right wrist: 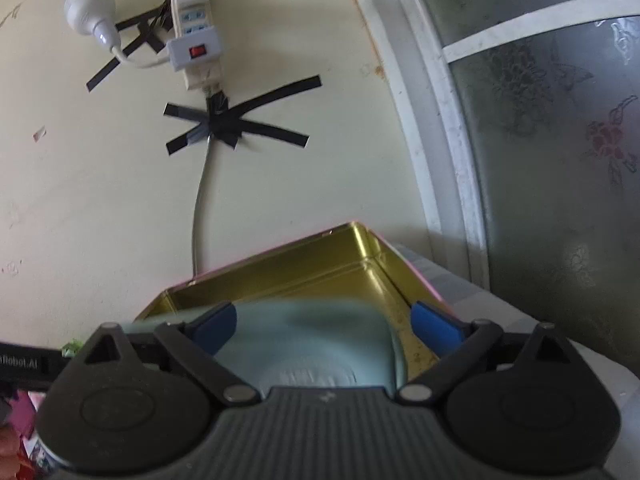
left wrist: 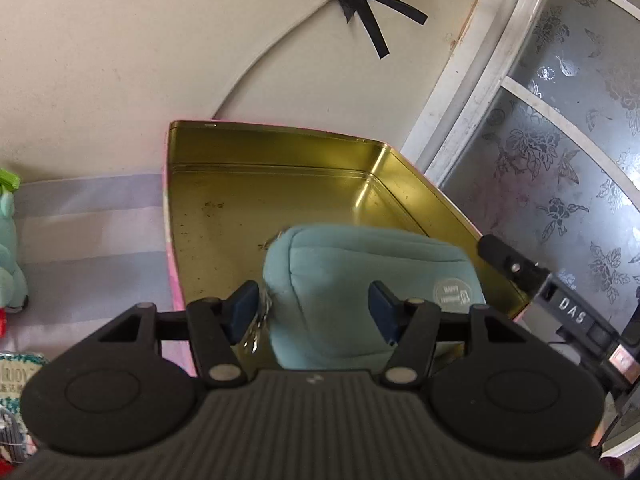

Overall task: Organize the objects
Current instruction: 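Carry the pouch over the pink tin and open both grippers, then grasp the small red box with the left gripper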

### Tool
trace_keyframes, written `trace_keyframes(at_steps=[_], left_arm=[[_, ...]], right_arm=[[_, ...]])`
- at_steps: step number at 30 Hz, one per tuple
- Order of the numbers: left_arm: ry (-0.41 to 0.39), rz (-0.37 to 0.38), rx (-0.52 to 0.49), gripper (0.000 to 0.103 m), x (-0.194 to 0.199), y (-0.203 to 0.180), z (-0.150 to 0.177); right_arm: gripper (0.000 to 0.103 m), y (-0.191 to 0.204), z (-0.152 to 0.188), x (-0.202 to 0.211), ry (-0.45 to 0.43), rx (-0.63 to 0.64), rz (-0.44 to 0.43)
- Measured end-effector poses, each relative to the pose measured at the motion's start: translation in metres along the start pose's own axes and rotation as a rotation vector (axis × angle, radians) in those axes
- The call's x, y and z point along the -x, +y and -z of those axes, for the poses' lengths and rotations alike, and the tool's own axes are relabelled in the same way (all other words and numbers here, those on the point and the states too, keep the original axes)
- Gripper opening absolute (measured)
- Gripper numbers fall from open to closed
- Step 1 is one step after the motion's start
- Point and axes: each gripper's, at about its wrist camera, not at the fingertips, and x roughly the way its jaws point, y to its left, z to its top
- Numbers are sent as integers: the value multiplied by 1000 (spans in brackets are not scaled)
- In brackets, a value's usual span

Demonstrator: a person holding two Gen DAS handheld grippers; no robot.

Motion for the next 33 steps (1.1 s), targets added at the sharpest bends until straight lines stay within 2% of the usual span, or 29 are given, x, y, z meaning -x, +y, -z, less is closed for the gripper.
trace_keyframes(at_steps=[3,5,8,10,14,16,18,19,20,21,22,23,28,32,33], left_arm=[[-61,37,0,63,38,8,-2],[-109,42,-4,63,69,17,2],[-149,-47,-27,63,119,32,23],[-154,-132,-42,63,146,47,44],[-145,-277,-19,63,188,89,85],[-110,-340,22,63,202,114,106],[-80,-373,84,62,213,140,122],[-66,-389,114,61,217,152,127],[-55,-395,138,61,220,161,131],[-52,-391,160,61,222,168,132],[-58,-381,179,61,224,173,130],[-68,-363,189,61,225,176,128],[-63,-264,123,63,201,171,106],[-38,-193,100,63,167,176,91],[-33,-192,100,66,160,177,89]], right_arm=[[99,10,-3,22,-85,-8,-8],[98,26,1,45,-150,4,-44],[103,64,20,87,-257,69,-72],[103,86,38,109,-264,86,-145],[103,121,78,128,-176,72,-393],[103,145,92,126,-71,110,-445],[102,168,104,123,26,172,-466],[99,181,110,122,81,218,-477],[89,194,113,121,130,267,-487],[83,206,116,119,171,322,-500],[73,216,118,118,199,366,-509],[68,223,123,117,221,396,-512],[59,251,140,100,333,510,-482],[58,267,143,83,384,564,-449],[58,271,144,80,392,586,-443]])
